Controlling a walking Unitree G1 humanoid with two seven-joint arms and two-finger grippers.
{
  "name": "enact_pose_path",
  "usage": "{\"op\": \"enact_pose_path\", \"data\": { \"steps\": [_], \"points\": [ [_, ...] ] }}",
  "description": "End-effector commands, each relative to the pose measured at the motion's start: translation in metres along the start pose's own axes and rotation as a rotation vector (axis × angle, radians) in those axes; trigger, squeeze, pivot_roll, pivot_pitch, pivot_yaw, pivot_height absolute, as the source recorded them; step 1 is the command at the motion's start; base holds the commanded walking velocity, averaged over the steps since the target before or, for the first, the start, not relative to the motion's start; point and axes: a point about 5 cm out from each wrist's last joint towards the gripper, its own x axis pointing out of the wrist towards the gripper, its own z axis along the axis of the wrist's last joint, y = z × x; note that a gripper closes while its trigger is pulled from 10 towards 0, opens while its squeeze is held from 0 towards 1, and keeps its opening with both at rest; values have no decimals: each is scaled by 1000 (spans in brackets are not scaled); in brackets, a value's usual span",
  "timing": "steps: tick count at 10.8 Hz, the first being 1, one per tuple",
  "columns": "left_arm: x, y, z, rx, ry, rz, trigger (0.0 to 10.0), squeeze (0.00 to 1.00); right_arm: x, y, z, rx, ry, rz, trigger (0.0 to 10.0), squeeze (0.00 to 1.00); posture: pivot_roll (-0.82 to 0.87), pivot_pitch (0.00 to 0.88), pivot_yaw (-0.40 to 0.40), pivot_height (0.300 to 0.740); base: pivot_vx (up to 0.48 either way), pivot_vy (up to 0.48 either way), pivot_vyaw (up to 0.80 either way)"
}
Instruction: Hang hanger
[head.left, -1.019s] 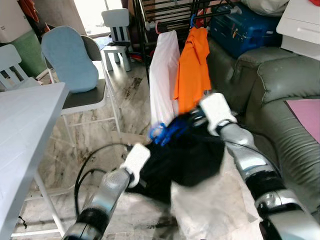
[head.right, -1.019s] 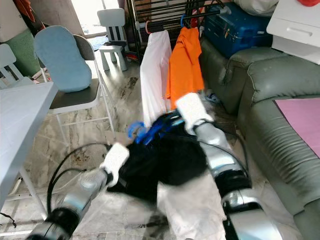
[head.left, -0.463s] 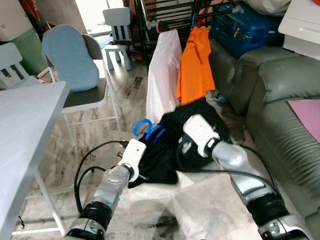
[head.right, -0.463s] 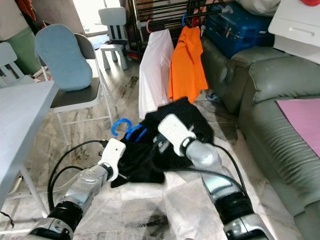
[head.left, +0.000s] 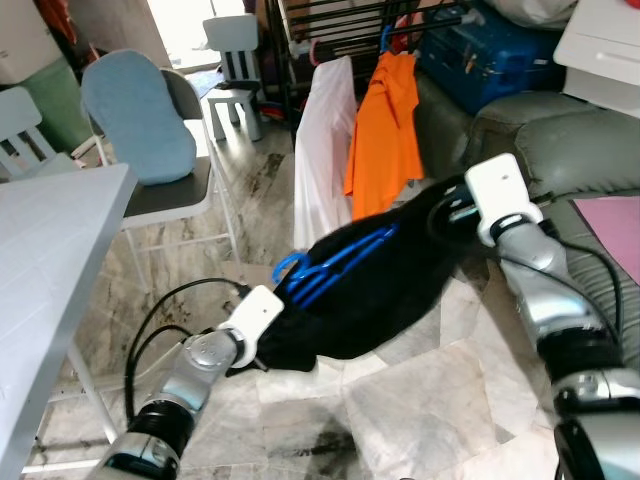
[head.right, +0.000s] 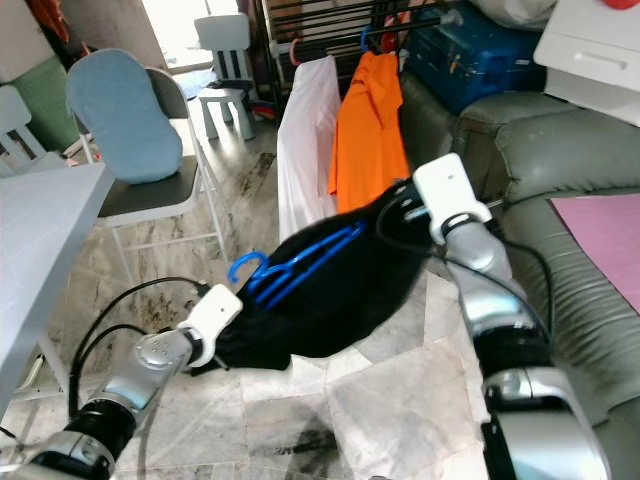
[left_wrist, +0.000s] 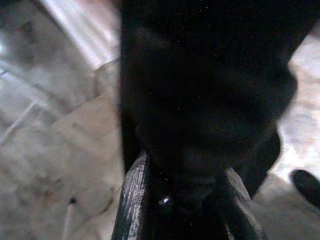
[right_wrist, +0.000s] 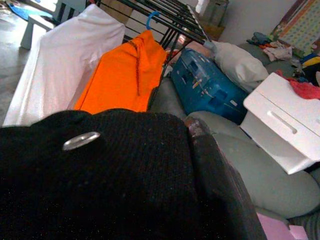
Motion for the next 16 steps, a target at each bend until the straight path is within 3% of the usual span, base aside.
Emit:
{"op": "enact_pose_path", "data": {
  "steps": [1,3,4,5,7,8,10,12,13,16],
  "points": [
    [-10,21,-15,-35,61,93,0,0,5,-14,14,9,-51,-60,0,0,-235,0,123,740,0,0,0],
    [-13,28,-24,-29,106,101,0,0,5,-6,17,56,-65,-36,0,0,-238,0,124,740,0,0,0],
    [-12,28,-24,12,125,112,0,0,4,12,28,103,-105,35,0,0,-243,0,127,740,0,0,0],
    [-8,27,-20,9,116,127,0,0,1,32,39,204,-132,116,0,0,-244,0,127,740,0,0,0],
    [6,15,1,-23,58,137,0,0,-21,97,67,349,-195,429,0,0,-249,0,125,740,0,0,0],
    [14,7,14,-61,22,140,0,0,-37,126,70,337,-193,583,0,0,-249,0,121,740,0,0,0],
    [24,2,40,-182,-48,149,0,0,-63,152,55,261,-148,806,0,0,-250,0,118,740,0,0,0],
    [30,-8,61,-259,-111,93,0,0,-76,162,33,206,-73,876,0,0,-253,0,121,740,0,0,0],
    [33,-15,77,-288,-165,29,0,0,-87,171,11,120,-22,933,0,0,-248,0,123,740,0,0,0],
    [35,-32,100,-320,-241,-72,0,0,-108,196,-9,90,38,1007,0,0,-235,0,120,740,0,0,0]
  ]
}}
